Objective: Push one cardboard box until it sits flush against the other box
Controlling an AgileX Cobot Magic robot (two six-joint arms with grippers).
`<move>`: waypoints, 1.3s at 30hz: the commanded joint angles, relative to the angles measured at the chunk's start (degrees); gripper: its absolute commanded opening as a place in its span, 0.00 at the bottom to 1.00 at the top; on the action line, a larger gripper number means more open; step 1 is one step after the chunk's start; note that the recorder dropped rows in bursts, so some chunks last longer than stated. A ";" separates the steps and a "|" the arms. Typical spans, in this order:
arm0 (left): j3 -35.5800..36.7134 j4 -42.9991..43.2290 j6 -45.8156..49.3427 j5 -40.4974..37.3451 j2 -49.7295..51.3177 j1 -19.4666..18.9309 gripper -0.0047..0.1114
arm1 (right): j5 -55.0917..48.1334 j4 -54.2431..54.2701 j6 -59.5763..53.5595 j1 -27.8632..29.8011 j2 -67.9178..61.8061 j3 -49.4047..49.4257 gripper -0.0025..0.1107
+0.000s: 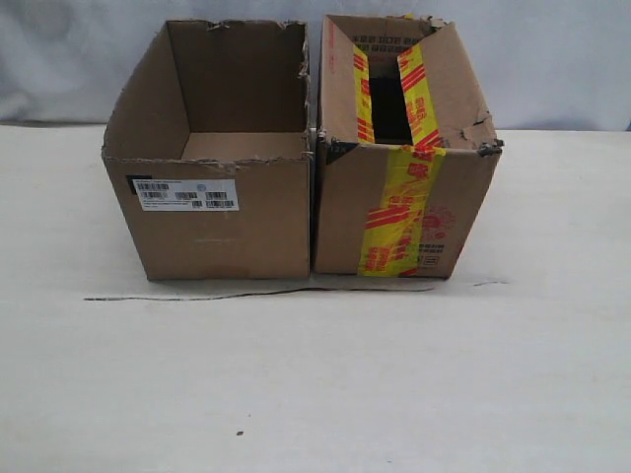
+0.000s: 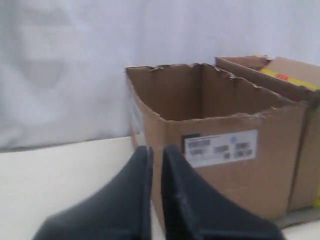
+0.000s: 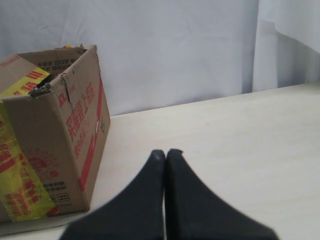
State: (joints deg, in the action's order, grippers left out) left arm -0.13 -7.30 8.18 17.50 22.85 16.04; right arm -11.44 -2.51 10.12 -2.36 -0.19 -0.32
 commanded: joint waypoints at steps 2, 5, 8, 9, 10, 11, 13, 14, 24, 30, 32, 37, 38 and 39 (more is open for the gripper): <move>0.13 0.87 0.15 -2.27 -9.69 -10.48 0.04 | -0.02 0.25 -0.44 0.26 0.19 0.32 0.02; 0.13 5.82 0.15 -2.52 -13.11 -15.07 0.04 | -0.02 0.25 -0.44 0.26 0.19 0.32 0.02; 0.13 5.82 0.15 -5.45 -14.21 -18.41 0.04 | -0.02 0.25 -0.44 0.26 0.19 0.32 0.02; 0.13 5.82 0.15 -7.21 -14.21 -18.95 0.04 | -0.02 0.25 -0.44 0.26 0.19 0.32 0.02; 0.13 5.82 0.15 -9.56 -14.21 -19.19 0.04 | -0.02 0.25 -0.44 0.26 0.19 0.32 0.02; 0.13 5.82 0.15 -12.26 -14.21 -19.44 0.04 | -0.02 0.25 -0.44 0.26 0.19 0.32 0.02; 0.13 6.61 0.15 -16.60 -14.21 -19.65 0.04 | -0.02 0.25 -0.44 0.26 0.19 0.32 0.02; 0.13 7.30 0.15 -18.95 -14.21 -19.65 0.04 | -0.02 0.25 -0.44 0.26 0.19 0.32 0.02; 0.13 7.30 0.15 -21.70 -15.30 -19.65 0.04 | -0.02 0.25 -0.44 0.26 0.19 0.32 0.02; 0.13 7.30 0.15 -21.81 -22.73 -19.65 0.04 | -0.02 0.25 -0.44 0.26 0.19 0.32 0.02; 0.13 7.30 0.15 -21.81 -22.85 -19.65 0.04 | -0.02 0.25 -0.44 0.26 0.19 0.32 0.02; 0.13 7.30 0.15 -21.81 -22.85 -19.65 0.04 | -0.02 0.25 -0.44 0.26 0.19 0.32 0.02; 0.13 7.30 0.15 -21.71 -22.85 -19.65 0.04 | -0.02 0.25 -0.44 0.26 0.19 0.32 0.02; 0.13 7.30 0.15 -21.56 -22.85 -19.65 0.04 | -0.02 0.25 -0.44 0.26 0.19 0.32 0.02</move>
State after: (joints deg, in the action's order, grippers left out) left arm -0.13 0.00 8.29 -4.41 0.19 -3.35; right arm -11.44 -2.51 10.12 -2.36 -0.19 -0.32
